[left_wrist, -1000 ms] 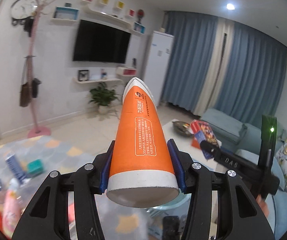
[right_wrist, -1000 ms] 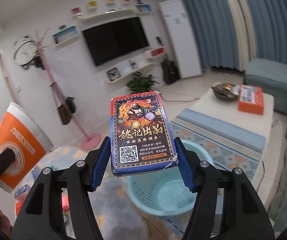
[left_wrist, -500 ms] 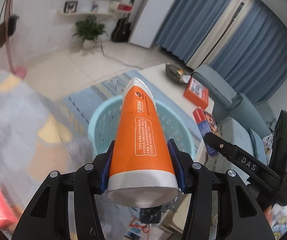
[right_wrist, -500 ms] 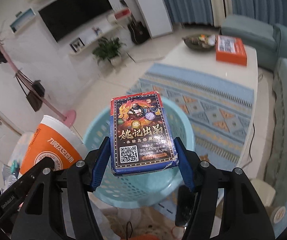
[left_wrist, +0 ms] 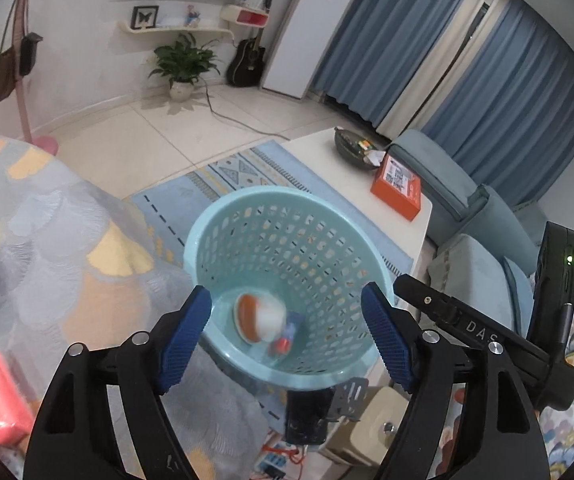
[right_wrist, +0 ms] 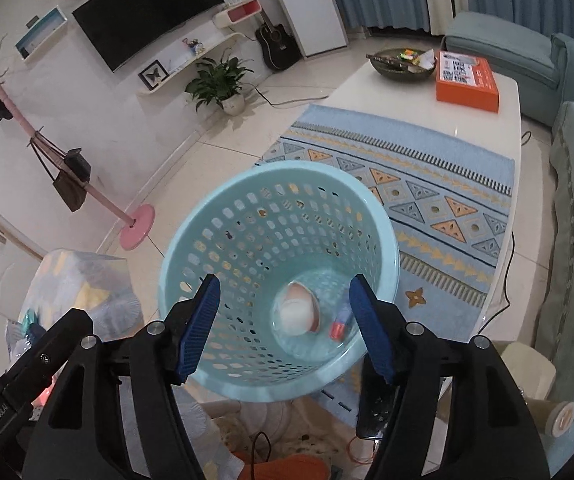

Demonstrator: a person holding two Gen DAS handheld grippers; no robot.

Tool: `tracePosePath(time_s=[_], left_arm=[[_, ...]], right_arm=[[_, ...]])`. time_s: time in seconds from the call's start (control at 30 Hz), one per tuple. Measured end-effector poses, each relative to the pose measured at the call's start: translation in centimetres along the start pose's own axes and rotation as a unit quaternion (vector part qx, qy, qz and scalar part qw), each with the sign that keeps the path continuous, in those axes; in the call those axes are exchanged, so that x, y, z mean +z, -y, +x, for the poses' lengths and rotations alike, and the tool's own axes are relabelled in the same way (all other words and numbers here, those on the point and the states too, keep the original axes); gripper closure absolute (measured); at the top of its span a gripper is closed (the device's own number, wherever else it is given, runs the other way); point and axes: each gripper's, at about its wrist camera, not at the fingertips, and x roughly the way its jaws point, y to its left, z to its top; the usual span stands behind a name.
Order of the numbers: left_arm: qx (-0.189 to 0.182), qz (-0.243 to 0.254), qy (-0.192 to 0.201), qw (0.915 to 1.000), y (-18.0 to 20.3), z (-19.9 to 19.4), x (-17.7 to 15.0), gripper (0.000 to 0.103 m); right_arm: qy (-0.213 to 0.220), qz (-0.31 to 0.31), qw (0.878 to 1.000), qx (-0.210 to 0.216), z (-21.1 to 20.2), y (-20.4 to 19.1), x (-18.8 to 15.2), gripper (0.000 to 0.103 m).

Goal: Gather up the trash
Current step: 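Carry the cup and card box over the blue basket and open both tools, then grasp the red plastic bag with the left tool while the right tool grasps the polka-dot paper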

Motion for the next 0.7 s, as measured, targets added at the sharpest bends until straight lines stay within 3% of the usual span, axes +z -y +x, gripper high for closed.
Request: tracePosePath(time_s=[0.2,0.37,0.7], left_arm=[[-0.001,0.011,0.037,0.9993,0.4,-4.5,-0.9,0.027],[0.012,0.025,0.083,0.9961,0.1,-10.0,-2.0,0.027],[0.075,-0.007,0.176,0.9815,-5.4,-22.5,-5.7,0.027]], right_arm=[[0.025,-0.027,0.999,0.021,-3.7,-2.5,-0.8,0.039],[0.035,-0.071,0.995,0.059,-6.8,-6.8,-2.1,0.039],[0.079,-0.199,0.970,0.112,-11.9,-17.9,-7.8,0.038]])
